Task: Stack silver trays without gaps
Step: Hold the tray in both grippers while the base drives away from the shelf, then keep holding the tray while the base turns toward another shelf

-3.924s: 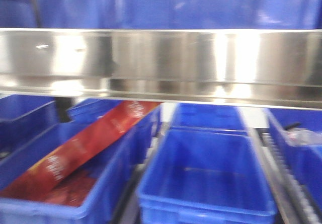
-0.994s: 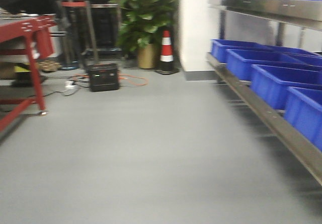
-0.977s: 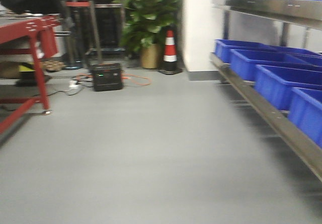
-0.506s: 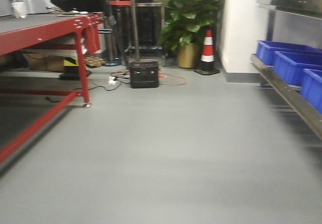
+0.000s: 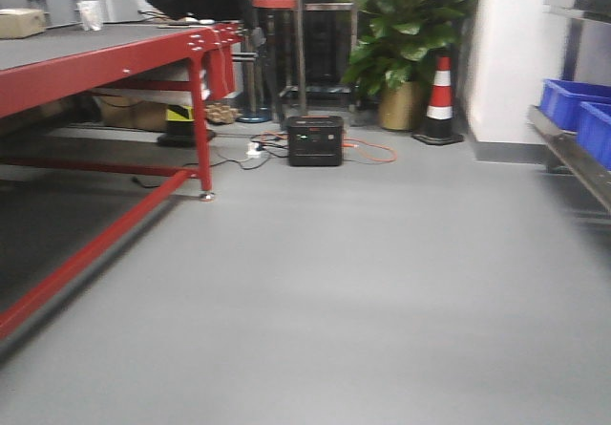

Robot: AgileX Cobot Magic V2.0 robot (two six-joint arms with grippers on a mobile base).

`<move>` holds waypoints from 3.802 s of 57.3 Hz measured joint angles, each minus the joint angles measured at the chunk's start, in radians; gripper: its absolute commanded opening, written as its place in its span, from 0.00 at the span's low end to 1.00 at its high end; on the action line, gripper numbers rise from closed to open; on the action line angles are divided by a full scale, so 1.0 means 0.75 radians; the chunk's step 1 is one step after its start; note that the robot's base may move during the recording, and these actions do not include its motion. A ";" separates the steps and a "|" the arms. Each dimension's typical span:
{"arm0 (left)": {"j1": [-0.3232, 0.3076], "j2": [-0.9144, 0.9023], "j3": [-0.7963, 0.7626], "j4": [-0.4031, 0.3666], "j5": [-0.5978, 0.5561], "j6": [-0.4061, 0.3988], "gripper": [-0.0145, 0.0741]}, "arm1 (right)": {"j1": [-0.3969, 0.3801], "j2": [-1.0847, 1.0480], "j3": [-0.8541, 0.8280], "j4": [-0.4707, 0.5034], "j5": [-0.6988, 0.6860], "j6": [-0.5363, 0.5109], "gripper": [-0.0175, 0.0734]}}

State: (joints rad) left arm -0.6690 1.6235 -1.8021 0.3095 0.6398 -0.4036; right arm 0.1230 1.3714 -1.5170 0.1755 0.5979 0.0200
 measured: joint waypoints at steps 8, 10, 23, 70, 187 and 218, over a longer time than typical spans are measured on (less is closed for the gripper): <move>0.000 0.000 0.000 0.000 0.000 0.000 0.16 | 0.000 0.000 0.000 0.000 0.000 0.000 0.11; 0.000 0.000 0.000 0.000 0.000 0.000 0.16 | 0.000 0.000 0.000 0.000 0.000 0.000 0.11; 0.000 0.000 0.000 0.000 0.000 0.000 0.16 | 0.000 0.000 0.000 0.000 0.000 0.000 0.11; 0.000 0.000 0.000 0.000 0.000 0.000 0.16 | 0.000 0.000 0.000 0.000 -0.001 0.000 0.11; 0.000 0.000 0.000 0.002 -0.002 0.000 0.16 | 0.000 0.000 0.000 0.000 -0.003 0.000 0.11; 0.000 0.000 0.000 0.002 -0.002 0.000 0.16 | 0.000 0.000 0.000 0.000 -0.003 0.000 0.11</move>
State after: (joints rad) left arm -0.6690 1.6235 -1.8021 0.3110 0.6380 -0.4036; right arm 0.1230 1.3714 -1.5170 0.1755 0.5954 0.0200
